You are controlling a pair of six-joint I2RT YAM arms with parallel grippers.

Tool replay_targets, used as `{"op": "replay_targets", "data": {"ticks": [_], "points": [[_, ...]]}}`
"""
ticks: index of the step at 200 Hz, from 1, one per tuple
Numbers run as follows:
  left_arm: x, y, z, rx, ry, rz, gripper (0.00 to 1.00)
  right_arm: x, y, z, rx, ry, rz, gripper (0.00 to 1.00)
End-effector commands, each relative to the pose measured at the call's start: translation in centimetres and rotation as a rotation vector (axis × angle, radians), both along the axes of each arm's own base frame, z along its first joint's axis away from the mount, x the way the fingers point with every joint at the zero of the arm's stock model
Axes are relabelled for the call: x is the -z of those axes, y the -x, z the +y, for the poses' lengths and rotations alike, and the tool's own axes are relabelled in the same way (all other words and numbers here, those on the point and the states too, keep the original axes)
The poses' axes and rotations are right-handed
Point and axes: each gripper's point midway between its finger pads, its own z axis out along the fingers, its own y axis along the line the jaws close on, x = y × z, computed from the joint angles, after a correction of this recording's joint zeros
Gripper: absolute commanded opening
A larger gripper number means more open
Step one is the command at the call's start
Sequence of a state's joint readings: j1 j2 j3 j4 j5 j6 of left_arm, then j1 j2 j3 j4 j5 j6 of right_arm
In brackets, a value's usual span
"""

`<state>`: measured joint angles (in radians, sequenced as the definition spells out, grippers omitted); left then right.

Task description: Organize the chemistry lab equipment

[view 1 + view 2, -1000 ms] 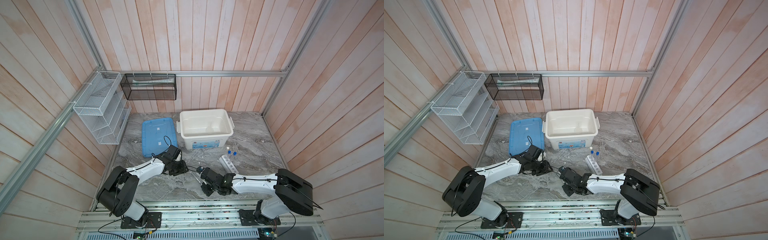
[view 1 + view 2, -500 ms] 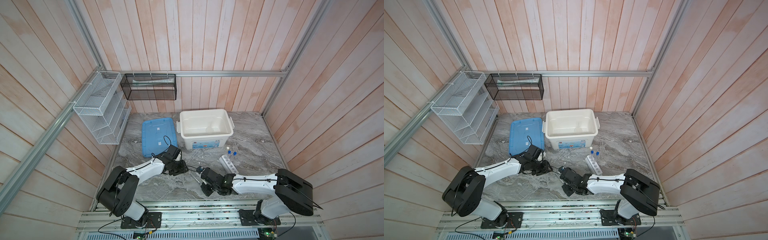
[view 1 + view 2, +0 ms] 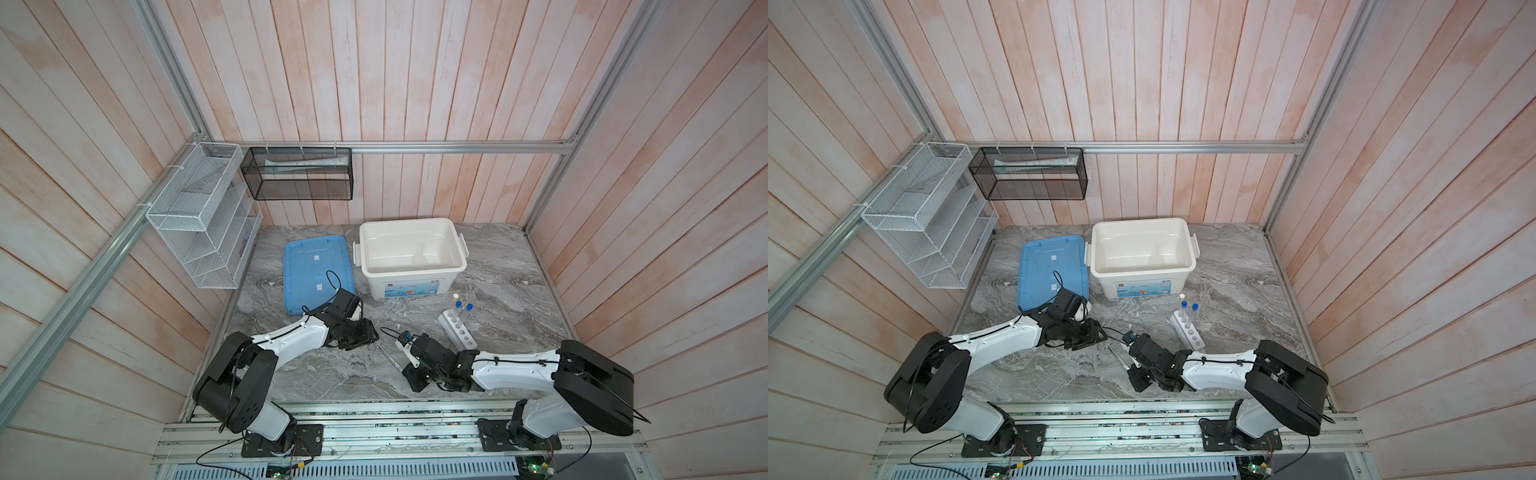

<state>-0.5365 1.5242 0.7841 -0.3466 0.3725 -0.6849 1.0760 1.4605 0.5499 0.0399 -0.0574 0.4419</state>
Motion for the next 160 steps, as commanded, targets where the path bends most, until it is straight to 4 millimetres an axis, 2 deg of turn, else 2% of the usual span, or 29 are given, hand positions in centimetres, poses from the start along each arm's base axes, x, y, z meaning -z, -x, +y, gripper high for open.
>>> {"op": "replay_targets", "data": {"ticks": [1, 40, 61, 84, 121, 160], "points": [[0.5, 0.1, -0.1, -0.001, 0.011, 0.013, 0.56, 1.4, 0.9, -0.8, -0.002, 0.028, 0.054, 0.05], [0.6, 0.0, 0.0, 0.000, 0.009, 0.011, 0.56, 1.1, 0.0, -1.4, 0.024, 0.085, 0.023, 0.07], [0.6, 0.1, -0.1, 0.003, 0.013, 0.011, 0.56, 1.4, -0.3, -1.8, 0.029, 0.141, 0.003, 0.12], [0.6, 0.2, 0.0, 0.002, 0.015, 0.008, 0.56, 1.9, -0.2, -1.7, 0.022, 0.178, -0.005, 0.12], [0.6, 0.3, 0.3, -0.004, 0.014, 0.006, 0.56, 3.5, 0.4, -1.8, 0.004, 0.224, 0.013, 0.06], [0.5, 0.1, 0.5, -0.005, 0.009, 0.000, 0.56, 2.2, 0.4, -1.3, 0.011, 0.148, 0.022, 0.02]]}}
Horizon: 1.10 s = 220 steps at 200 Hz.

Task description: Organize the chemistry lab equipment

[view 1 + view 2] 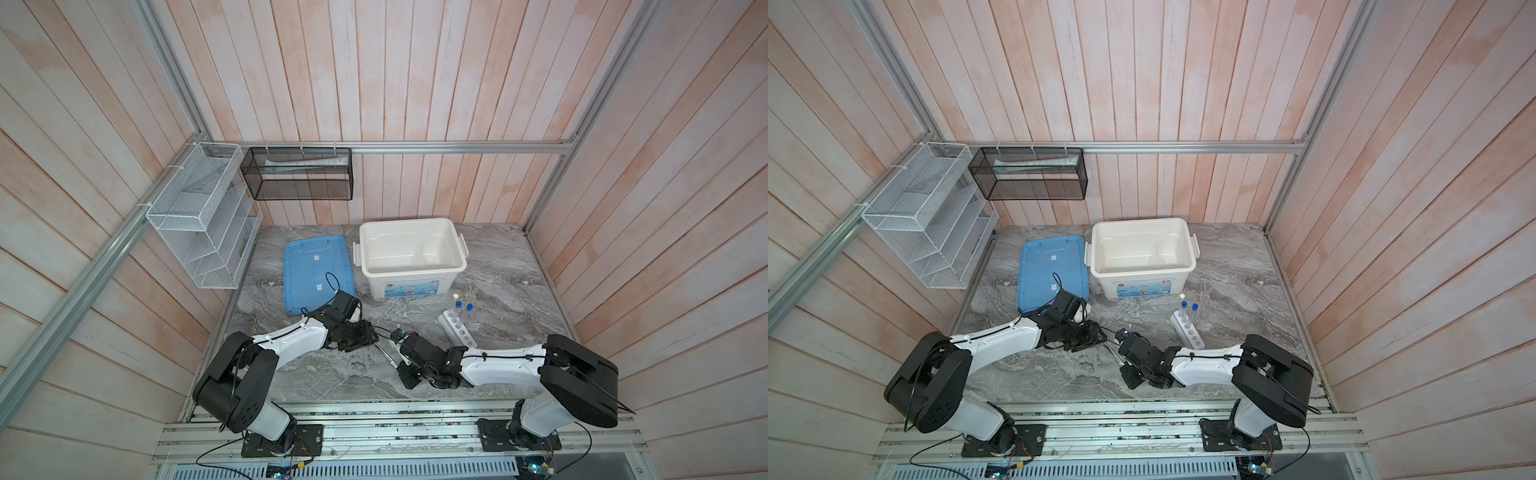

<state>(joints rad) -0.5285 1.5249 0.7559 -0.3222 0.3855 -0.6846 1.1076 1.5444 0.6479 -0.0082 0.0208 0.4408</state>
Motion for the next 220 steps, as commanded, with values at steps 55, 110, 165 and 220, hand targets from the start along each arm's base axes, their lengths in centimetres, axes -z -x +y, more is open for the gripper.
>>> {"op": "replay_targets", "data": {"ticks": [55, 110, 165, 220], "points": [[-1.0, -1.4, 1.1, -0.019, 0.004, -0.042, 0.57, 0.5, 0.9, -2.9, 0.036, 0.004, 0.055, 0.01], [-0.8, -1.7, 0.5, -0.024, 0.035, -0.030, 0.59, -0.3, 0.3, -2.8, 0.036, 0.028, 0.029, 0.00], [-0.6, -2.4, -0.1, -0.036, 0.057, -0.025, 0.62, -1.9, -0.6, -2.5, 0.036, 0.057, -0.028, 0.00], [-1.0, -3.2, -0.8, -0.027, 0.077, -0.041, 0.63, -1.9, -0.7, -2.5, 0.034, 0.083, -0.044, 0.00]]}}
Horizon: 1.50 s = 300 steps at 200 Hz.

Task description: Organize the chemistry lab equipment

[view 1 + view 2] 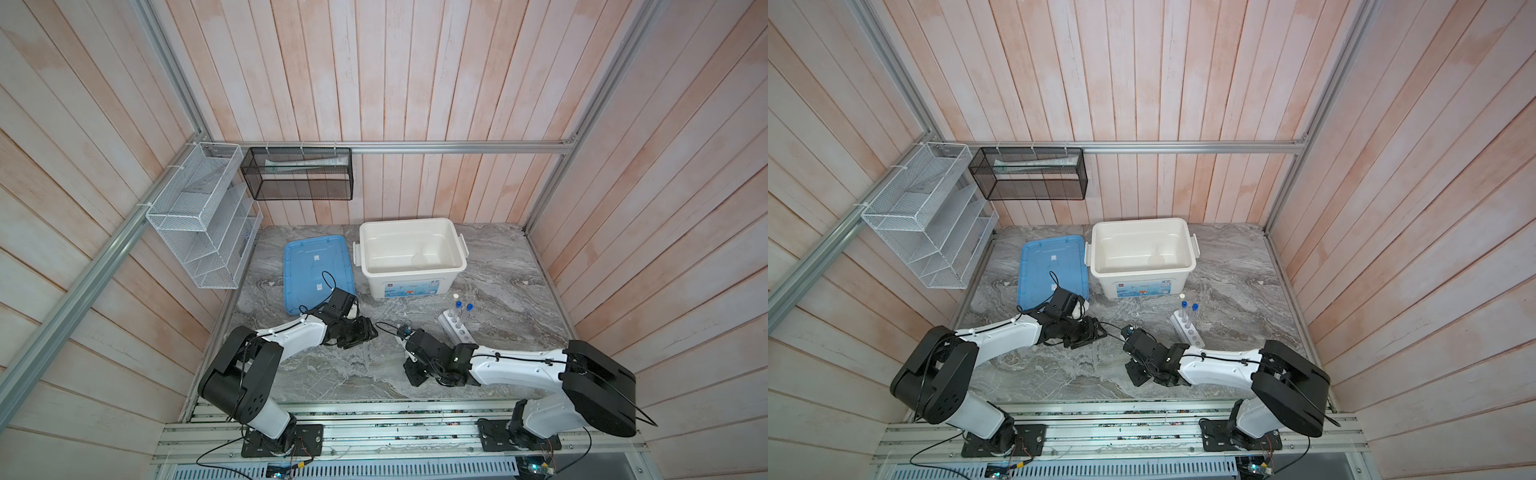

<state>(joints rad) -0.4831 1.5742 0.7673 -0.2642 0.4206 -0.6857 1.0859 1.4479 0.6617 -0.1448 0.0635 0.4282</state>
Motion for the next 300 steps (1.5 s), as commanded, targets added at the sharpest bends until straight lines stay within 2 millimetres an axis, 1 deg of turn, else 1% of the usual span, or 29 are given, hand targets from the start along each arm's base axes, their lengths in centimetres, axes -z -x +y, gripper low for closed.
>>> {"op": "replay_targets", "data": {"ticks": [1, 21, 38, 49, 62, 76, 88, 99, 112, 124, 136, 168, 182, 208, 245, 267, 285, 300], "points": [[-1.4, -1.5, -0.9, 0.002, 0.039, -0.040, 0.63, -0.1, -0.1, -0.5, 0.000, 0.040, -0.017, 0.00], [-1.5, -1.7, -1.0, 0.004, 0.040, -0.046, 0.63, -0.2, -0.6, -0.8, 0.033, 0.040, -0.026, 0.00], [-1.5, -1.7, -1.0, 0.005, 0.037, -0.051, 0.63, -0.3, -2.0, -1.4, 0.096, 0.037, -0.033, 0.02], [-1.5, -1.7, -1.0, 0.007, 0.035, -0.053, 0.63, -0.8, -2.7, -1.2, 0.116, 0.031, -0.040, 0.09], [-1.6, -1.7, -1.0, 0.006, 0.038, -0.057, 0.63, -1.9, -3.8, -0.4, 0.137, -0.008, -0.057, 0.15], [-1.7, -1.7, -1.0, 0.006, 0.042, -0.065, 0.63, -3.0, -5.0, 0.2, 0.177, -0.071, -0.070, 0.25], [-1.7, -1.8, -1.0, 0.007, 0.043, -0.072, 0.63, -3.5, -6.4, 0.2, 0.239, -0.118, -0.070, 0.29], [-1.8, -1.8, -1.0, 0.008, 0.046, -0.076, 0.63, -3.6, -7.4, 0.3, 0.268, -0.133, -0.066, 0.31], [-1.9, -1.9, -1.1, 0.010, 0.048, -0.083, 0.63, -3.3, -8.6, 0.2, 0.306, -0.108, -0.072, 0.33], [-2.0, -1.9, -1.0, 0.014, 0.048, -0.092, 0.63, -2.8, -9.3, 0.4, 0.311, -0.071, -0.068, 0.34], [-2.1, -2.0, -1.0, 0.016, 0.046, -0.101, 0.63, -1.9, -10.0, 0.4, 0.324, -0.017, -0.060, 0.34], [-2.5, -2.1, -0.4, 0.010, 0.047, -0.118, 0.63, 0.3, -10.4, 0.6, 0.330, 0.057, -0.027, 0.34], [-2.5, -2.1, 0.0, 0.001, 0.048, -0.121, 0.63, 0.4, -10.6, 0.1, 0.354, 0.076, -0.030, 0.33], [-2.5, -2.2, 0.7, -0.009, 0.055, -0.122, 0.63, 0.1, -10.8, -0.2, 0.372, 0.083, -0.034, 0.32], [-2.5, -2.5, 0.6, -0.005, 0.065, -0.125, 0.63, 1.8, -10.3, -0.8, 0.387, 0.127, -0.003, 0.31], [-2.4, -2.6, 0.7, -0.004, 0.067, -0.123, 0.63, 2.3, -10.3, -1.2, 0.401, 0.130, 0.003, 0.30], [-2.4, -2.6, 0.8, -0.006, 0.068, -0.122, 0.63, 2.7, -10.2, -1.0, 0.394, 0.126, 0.014, 0.28], [-2.4, -2.7, 0.8, -0.007, 0.067, -0.122, 0.63, 3.1, -10.0, -0.9, 0.387, 0.127, 0.029, 0.24]]}}
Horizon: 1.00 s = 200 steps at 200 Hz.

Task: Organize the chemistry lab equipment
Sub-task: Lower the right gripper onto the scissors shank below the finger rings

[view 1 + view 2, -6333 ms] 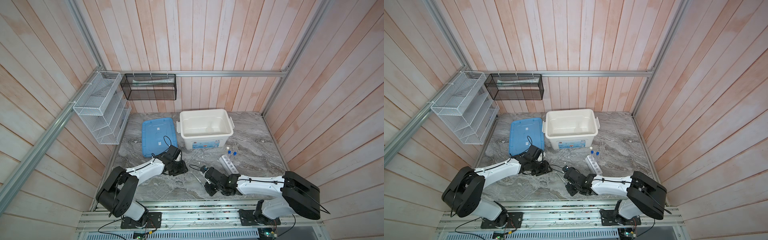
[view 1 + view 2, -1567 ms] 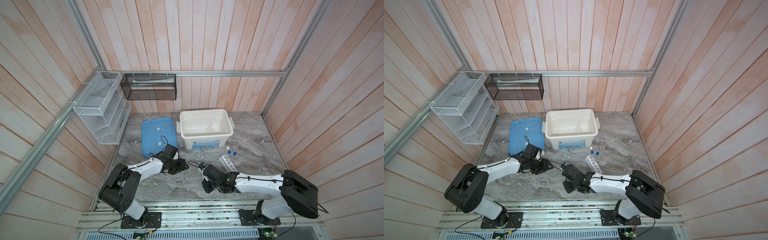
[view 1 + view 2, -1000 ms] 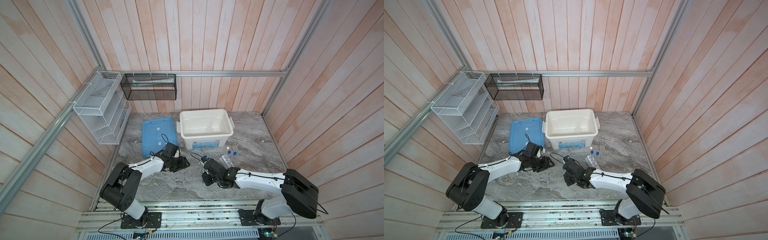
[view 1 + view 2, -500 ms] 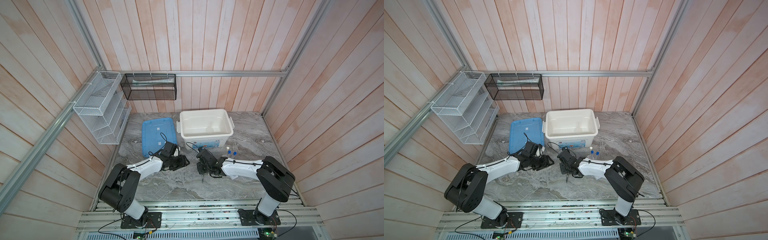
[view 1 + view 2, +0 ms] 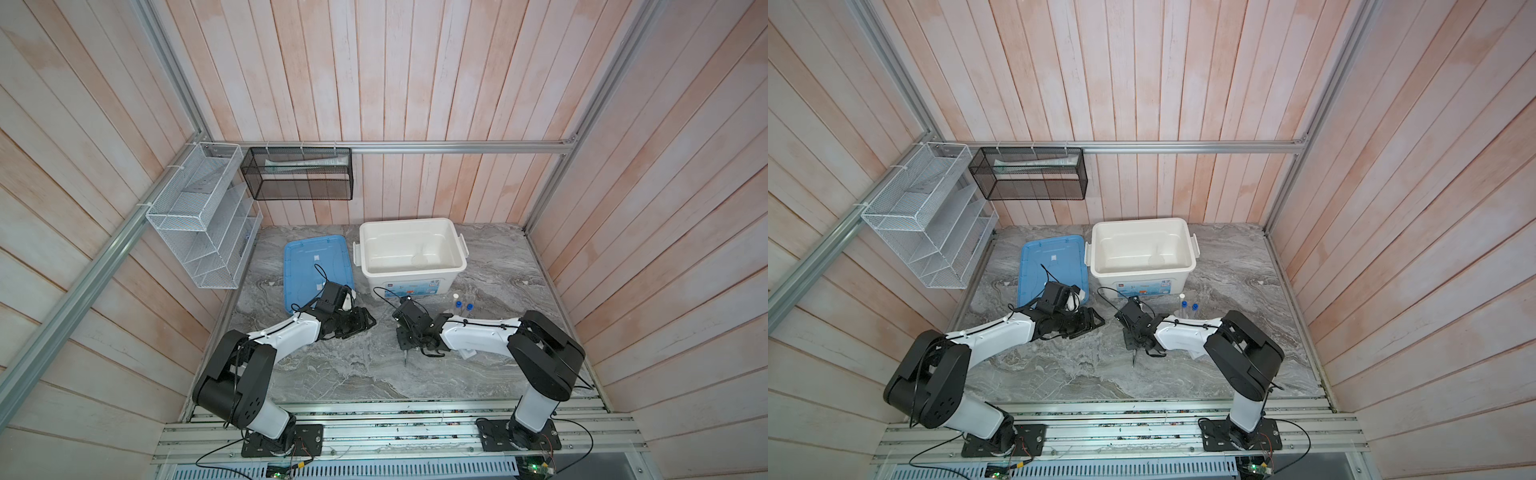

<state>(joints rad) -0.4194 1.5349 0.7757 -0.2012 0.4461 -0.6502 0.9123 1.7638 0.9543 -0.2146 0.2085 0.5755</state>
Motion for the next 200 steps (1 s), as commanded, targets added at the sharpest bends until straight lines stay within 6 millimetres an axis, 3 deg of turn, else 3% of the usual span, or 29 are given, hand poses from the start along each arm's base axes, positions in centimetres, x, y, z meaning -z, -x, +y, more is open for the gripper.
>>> {"op": "replay_targets", "data": {"ticks": [1, 40, 83, 110, 146, 200], "points": [[0.0, 0.0, 0.0, 0.016, 0.008, -0.013, 0.63, 1.4, 0.3, -0.7, 0.017, 0.029, 0.040, 0.23], [0.0, -0.2, 0.0, 0.016, 0.007, -0.014, 0.63, 1.1, 1.4, -0.6, -0.020, -0.008, 0.061, 0.10], [0.2, -0.4, -0.4, 0.020, 0.031, -0.003, 0.63, -0.4, 2.8, -1.1, -0.059, -0.059, 0.053, 0.06], [0.5, -0.2, -0.7, 0.024, 0.047, 0.009, 0.63, -1.4, 3.4, -0.3, -0.097, -0.133, 0.050, 0.04], [0.3, -0.3, -0.8, 0.025, 0.048, 0.004, 0.63, -1.4, 3.2, -0.7, -0.103, -0.108, 0.042, 0.06], [0.4, -0.2, -0.6, 0.022, 0.042, -0.001, 0.63, -0.3, 4.0, -1.2, -0.145, -0.060, 0.078, 0.21]]}}
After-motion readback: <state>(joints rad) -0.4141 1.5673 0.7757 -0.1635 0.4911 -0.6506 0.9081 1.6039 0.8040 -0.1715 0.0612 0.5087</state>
